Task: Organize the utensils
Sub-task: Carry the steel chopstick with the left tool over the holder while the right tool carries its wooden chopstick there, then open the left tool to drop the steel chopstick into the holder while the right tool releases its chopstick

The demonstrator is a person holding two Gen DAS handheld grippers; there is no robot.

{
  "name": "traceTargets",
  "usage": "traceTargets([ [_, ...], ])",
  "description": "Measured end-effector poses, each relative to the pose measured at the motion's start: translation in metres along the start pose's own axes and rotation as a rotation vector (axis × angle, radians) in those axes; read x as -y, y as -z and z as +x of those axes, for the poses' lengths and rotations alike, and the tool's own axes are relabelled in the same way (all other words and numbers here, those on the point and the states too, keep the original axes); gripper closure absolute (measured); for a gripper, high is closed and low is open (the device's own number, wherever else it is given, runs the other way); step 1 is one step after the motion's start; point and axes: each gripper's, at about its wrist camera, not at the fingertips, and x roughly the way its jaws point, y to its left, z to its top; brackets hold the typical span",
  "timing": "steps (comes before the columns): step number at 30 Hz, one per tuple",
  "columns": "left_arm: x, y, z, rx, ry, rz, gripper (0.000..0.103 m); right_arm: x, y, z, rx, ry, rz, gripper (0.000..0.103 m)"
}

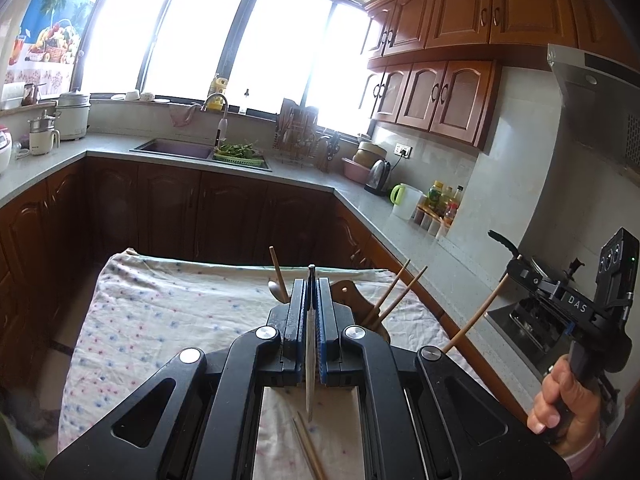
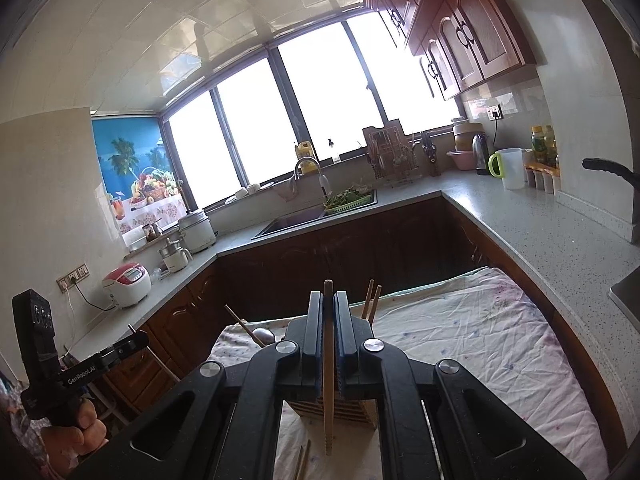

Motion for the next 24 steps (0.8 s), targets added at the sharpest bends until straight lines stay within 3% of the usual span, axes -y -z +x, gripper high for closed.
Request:
traceTargets([
  [14, 0.004, -0.051, 0.039, 0.124, 0.007, -0.018, 0.100, 0.007, -0.039, 0.030, 0.101, 0.032, 0.020, 0.098],
  [24, -0.009, -0.023, 0.087, 0.101, -0.031, -0.075, 0.100, 0.012, -0.005, 0.069, 0.063, 0.066, 0.003, 0.098],
])
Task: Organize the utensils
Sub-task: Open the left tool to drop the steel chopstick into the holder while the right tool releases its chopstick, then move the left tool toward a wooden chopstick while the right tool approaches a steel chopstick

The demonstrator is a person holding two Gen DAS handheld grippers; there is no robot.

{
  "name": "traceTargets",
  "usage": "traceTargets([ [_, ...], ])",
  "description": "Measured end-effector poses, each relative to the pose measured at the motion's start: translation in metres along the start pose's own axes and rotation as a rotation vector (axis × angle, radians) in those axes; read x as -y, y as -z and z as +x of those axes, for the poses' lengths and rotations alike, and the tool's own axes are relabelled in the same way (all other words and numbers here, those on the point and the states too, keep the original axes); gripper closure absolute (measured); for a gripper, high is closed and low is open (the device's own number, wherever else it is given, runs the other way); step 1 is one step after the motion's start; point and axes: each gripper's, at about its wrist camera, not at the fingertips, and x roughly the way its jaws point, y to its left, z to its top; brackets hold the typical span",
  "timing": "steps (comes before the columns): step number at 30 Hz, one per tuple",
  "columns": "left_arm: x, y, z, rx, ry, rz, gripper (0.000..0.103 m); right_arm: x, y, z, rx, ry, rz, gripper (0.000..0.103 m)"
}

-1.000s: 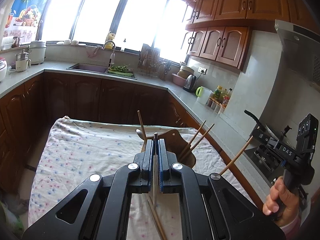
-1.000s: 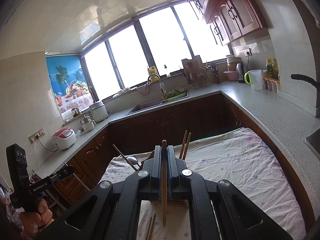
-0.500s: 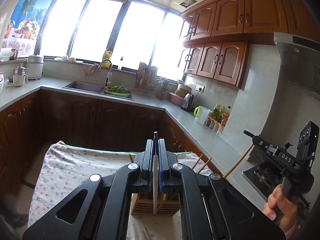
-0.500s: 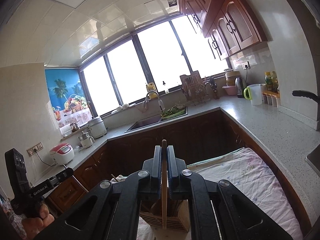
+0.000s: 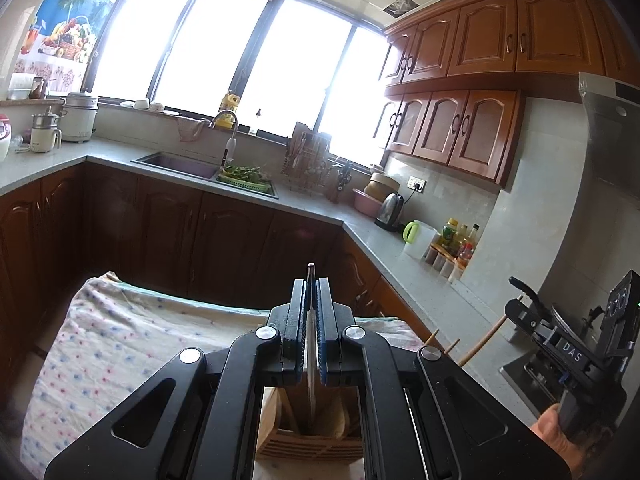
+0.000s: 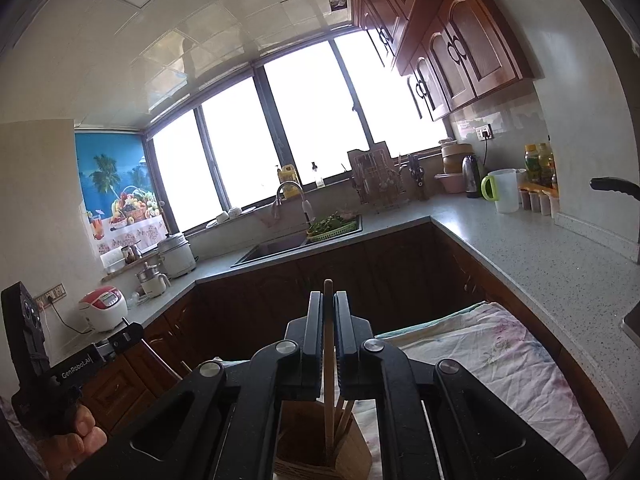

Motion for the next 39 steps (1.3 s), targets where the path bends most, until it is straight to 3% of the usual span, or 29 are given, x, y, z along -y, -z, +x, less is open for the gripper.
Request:
traceTargets([
  [12, -0.009, 0.051, 0.037, -0.096, -0.051, 0.020, 0.099, 0.014, 0.044, 0.034, -0.119, 0.013, 0.049, 0.098],
  [24, -0.009, 0.049, 0.040, -0.105, -0.052, 0.045, 0.099, 0.018, 0.043, 0.040, -0.141, 0.016, 0.057, 0.097],
  [29, -0.009, 0.048, 0.037, -0.125, -0.045, 0.049, 0.097, 0.021, 0.043, 0.038, -0.141, 0.008, 0.074, 0.090],
  [30, -0.009, 0.048, 0.034, -0.125, -0.047, 0.049, 0.095, 0.021, 0.043, 0.035, -0.136, 0.008, 0.076, 0.087],
  [31, -0.009, 0.049, 0.032, -0.126, -0.049, 0.044, 0.085, 0.022, 0.042, 0.032, -0.132, 0.008, 0.078, 0.080],
  [32, -0.009, 0.049, 0.028, -0.124, -0.048, 0.037, 0.070, 0.022, 0.041, 0.029, -0.126, -0.002, 0.084, 0.072],
  [33, -0.009, 0.049, 0.024, -0.119, -0.053, 0.030, 0.061, 0.023, 0.041, 0.025, -0.120, -0.010, 0.090, 0.054],
  [34, -0.009, 0.050, 0.019, -0.113, -0.069, 0.025, 0.041, 0.023, 0.040, 0.021, -0.113, -0.011, 0.093, 0.039],
  [35, -0.010, 0.050, 0.014, -0.106, -0.092, 0.019, 0.026, 0.024, 0.040, 0.015, -0.103, -0.009, 0.094, 0.034],
  [37, -0.013, 0.052, 0.003, -0.096, -0.097, -0.007, 0.022, 0.026, 0.039, 0.005, -0.089, -0.017, 0.101, 0.019],
  [39, -0.020, 0.056, -0.006, -0.108, -0.098, -0.035, 0.022, 0.028, 0.040, -0.007, -0.082, -0.016, 0.106, 0.011],
])
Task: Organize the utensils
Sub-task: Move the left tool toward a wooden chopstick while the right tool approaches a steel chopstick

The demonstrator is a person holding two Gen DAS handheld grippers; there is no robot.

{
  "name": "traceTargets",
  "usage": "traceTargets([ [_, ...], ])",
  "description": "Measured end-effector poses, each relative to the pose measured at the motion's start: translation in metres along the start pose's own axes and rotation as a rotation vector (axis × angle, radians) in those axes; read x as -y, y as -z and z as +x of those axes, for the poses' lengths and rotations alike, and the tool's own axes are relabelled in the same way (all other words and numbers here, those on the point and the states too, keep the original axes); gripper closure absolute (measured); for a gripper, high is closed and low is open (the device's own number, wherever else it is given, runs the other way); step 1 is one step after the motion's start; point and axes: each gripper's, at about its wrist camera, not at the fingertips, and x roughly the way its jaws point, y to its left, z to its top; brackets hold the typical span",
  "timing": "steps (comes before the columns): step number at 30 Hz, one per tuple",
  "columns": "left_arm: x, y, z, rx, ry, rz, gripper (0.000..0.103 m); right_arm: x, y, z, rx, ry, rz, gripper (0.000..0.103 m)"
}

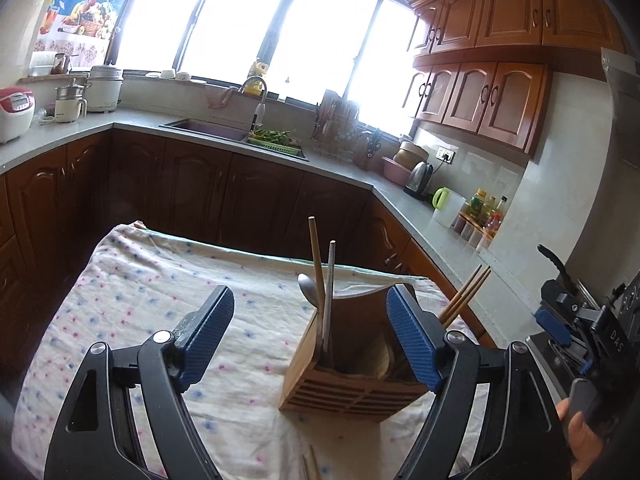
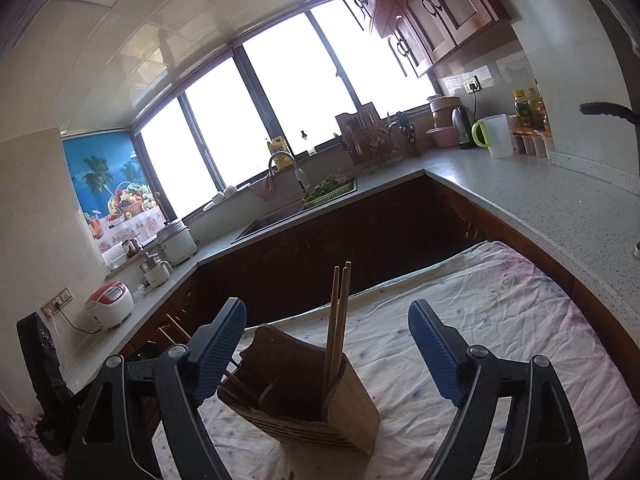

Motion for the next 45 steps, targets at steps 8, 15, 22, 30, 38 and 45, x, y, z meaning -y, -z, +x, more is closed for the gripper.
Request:
traceTargets([
  [8, -0.025, 0.026, -0.029, -0.046, -0.002, -0.065, 0.022, 0.017, 0.018, -0.044, 0.010, 0.030, 0.011, 0.006],
  [15, -0.029, 0.052, -0.044, -0.088, -0.004, -0.078, 0.022, 0.030, 0.042, -0.074, -0.007, 0.074, 0.029, 0.006],
  [22, -0.026, 0.080, -0.048, -0.147, -0.001, -0.068, 0.022, 0.040, 0.069, -0.090, -0.055, 0.117, 0.014, 0.006],
  [30, -0.015, 0.104, -0.043, -0.209, 0.014, -0.019, 0.023, 0.049, 0.097, -0.090, -0.133, 0.164, -0.004, 0.007],
  [38, 0.001, 0.113, -0.030, -0.270, 0.055, 0.040, 0.046, 0.052, 0.105, -0.082, -0.179, 0.181, -0.013, 0.019],
  [45, 0.013, 0.123, -0.014, -0.333, 0.075, 0.075, 0.053, 0.055, 0.111, -0.074, -0.217, 0.184, -0.014, 0.032],
])
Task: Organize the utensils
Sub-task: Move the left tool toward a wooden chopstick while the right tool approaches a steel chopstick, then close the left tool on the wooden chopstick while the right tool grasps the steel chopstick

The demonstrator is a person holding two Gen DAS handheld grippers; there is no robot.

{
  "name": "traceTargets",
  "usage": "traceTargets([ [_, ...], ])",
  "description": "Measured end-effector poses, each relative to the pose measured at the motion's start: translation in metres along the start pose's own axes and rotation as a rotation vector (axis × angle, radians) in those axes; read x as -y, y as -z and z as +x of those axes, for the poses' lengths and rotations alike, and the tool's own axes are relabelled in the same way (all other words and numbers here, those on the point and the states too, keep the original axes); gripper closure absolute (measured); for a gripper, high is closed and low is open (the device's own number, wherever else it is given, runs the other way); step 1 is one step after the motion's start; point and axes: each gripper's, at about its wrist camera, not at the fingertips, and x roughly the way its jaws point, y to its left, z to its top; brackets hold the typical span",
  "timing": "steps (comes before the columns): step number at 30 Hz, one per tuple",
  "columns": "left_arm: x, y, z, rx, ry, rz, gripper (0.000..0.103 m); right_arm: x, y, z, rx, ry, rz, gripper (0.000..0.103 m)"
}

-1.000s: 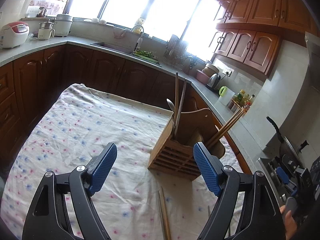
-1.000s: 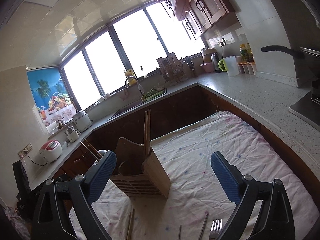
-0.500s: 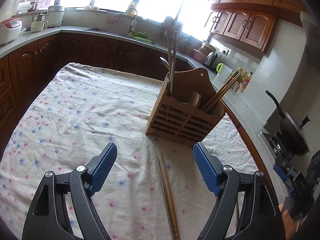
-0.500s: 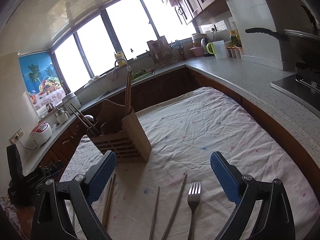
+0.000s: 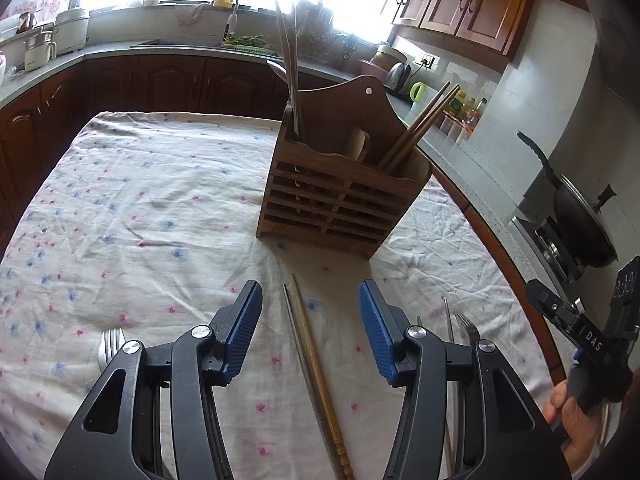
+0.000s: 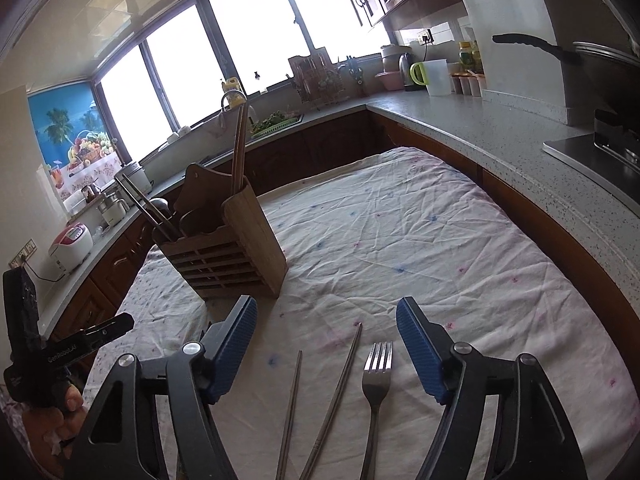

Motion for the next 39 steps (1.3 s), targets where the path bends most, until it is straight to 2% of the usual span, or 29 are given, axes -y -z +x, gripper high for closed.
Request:
traceTargets([
  [6, 0.008, 0.002, 0.024, -0.081, 0.011, 0.039, 0.072, -0.001, 0.004, 0.017, -0.065, 0.001, -0.011, 0.047],
  [8, 0.010, 0.003, 0.033, -0.115, 0.018, 0.049, 0.083, -0.001, 0.008, 0.027, -0.100, 0.001, -0.020, 0.052],
  [13, 0.016, 0.006, 0.051, -0.166, 0.033, 0.067, 0.087, 0.000, 0.019, 0.048, -0.181, 0.001, -0.027, 0.075],
  [24, 0.009, 0.006, 0.093, -0.262, -0.029, 0.068, 0.087, 0.008, 0.026, 0.076, -0.253, 0.018, -0.022, 0.078],
  [31, 0.007, 0.009, 0.102, -0.277, -0.038, 0.072, 0.087, 0.009, 0.029, 0.092, -0.288, 0.032, -0.035, 0.081],
  [39, 0.017, -0.002, 0.117, -0.292, -0.059, 0.106, 0.087, 0.000, 0.026, 0.110, -0.312, 0.062, -0.082, 0.081],
])
